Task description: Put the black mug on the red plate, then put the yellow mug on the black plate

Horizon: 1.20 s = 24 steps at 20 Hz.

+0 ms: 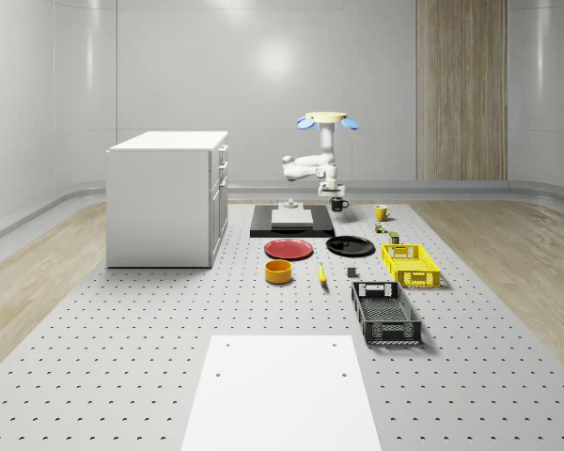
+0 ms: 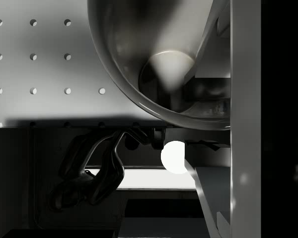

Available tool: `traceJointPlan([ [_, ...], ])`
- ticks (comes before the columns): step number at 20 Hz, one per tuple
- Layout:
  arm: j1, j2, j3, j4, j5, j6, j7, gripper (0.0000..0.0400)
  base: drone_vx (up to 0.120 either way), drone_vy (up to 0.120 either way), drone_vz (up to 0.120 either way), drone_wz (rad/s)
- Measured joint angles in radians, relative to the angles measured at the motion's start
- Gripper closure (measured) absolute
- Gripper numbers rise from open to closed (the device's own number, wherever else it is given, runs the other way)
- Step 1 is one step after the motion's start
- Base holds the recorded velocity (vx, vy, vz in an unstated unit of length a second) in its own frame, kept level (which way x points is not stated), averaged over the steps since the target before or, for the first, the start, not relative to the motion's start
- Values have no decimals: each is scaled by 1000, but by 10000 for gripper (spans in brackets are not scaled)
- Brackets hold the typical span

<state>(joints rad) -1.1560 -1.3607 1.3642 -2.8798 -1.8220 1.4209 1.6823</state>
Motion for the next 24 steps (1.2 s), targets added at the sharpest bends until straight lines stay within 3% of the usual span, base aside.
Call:
traceJointPlan([
  [24, -15, -69, 16, 3, 33, 64, 14, 290, 120, -120, 0, 0],
])
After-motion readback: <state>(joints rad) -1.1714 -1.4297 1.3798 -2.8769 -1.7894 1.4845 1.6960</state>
